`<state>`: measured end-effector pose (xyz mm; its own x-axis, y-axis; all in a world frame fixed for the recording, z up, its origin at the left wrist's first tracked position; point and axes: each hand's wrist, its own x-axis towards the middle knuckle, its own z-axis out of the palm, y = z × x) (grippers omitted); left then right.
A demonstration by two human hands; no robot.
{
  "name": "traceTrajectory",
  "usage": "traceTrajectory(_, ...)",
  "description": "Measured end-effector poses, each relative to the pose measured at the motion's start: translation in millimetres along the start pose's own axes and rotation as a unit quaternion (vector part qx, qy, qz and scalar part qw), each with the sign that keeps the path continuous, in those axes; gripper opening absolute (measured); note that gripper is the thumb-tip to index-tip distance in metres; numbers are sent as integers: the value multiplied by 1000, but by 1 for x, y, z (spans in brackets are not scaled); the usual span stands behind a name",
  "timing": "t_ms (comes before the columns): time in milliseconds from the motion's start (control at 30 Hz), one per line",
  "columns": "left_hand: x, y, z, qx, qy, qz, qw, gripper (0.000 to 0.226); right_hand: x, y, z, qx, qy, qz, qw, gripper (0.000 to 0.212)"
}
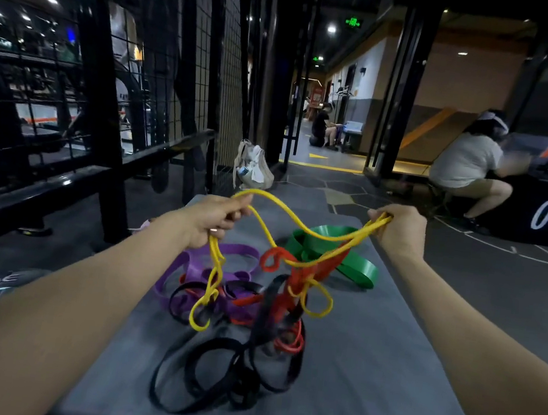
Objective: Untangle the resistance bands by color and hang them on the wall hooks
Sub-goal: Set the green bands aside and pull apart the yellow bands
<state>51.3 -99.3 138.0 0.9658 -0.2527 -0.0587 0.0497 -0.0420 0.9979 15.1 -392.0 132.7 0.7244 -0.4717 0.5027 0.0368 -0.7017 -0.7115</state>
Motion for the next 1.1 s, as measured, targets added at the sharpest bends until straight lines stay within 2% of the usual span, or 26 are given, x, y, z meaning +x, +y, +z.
traceTrajectory(67, -2, 6, 1, -78, 20, 9, 997, 28, -7, 10, 0, -65, -44, 3, 997, 4)
traceTrajectory(133, -5, 11, 3, -103, 25, 26, 994, 27, -13, 17, 1, -107, -90, 11, 990, 7)
traceTrajectory(233, -9, 20, 13, -122, -8, 54, 991, 26, -24, 16, 4, -155, -164, -5, 974, 10)
traceTrajectory(333, -11, 35, 15, -187, -34, 83, 978, 28, -30, 16, 6, -172, -198, -8, 965, 19)
traceTrajectory(400, -12, 45, 10, -228, -3, 97, 969, 30, -30, 20, 5, -168, -188, 14, 968, 12)
traceTrajectory(500, -13, 51, -2, -267, 77, 104, 955, 23, -28, 27, 2, -189, -152, 43, 969, 15)
traceTrajectory(600, -15, 51, -11, -303, 120, 113, 939, 24, -32, 25, 3, -190, -142, 57, 970, 10)
traceTrajectory(700, -21, 54, -17, -324, 146, 136, 925, 26, -43, 32, 13, -154, -188, 82, 967, 26)
traceTrajectory(767, -23, 54, -23, -334, 165, 143, 917, 27, -57, 38, 21, -169, -253, 87, 949, 22)
traceTrajectory(833, -23, 49, -29, -305, 191, 130, 924, 27, -68, 40, 24, -201, -299, 80, 929, 20)
traceTrajectory(900, -23, 41, -34, -224, 209, 99, 947, 27, -67, 36, 19, -210, -291, 82, 930, 23)
traceTrajectory(967, -25, 33, -36, -128, 202, 65, 969, 28, -54, 31, 9, -180, -224, 84, 954, 20)
traceTrajectory(1033, -27, 26, -41, -45, 193, 49, 979, 29, -38, 25, -2, -67, -152, 93, 982, 20)
traceTrajectory(1100, -27, 19, -45, 3, 196, 52, 979, 27, -26, 13, -13, 16, -103, 86, 991, 20)
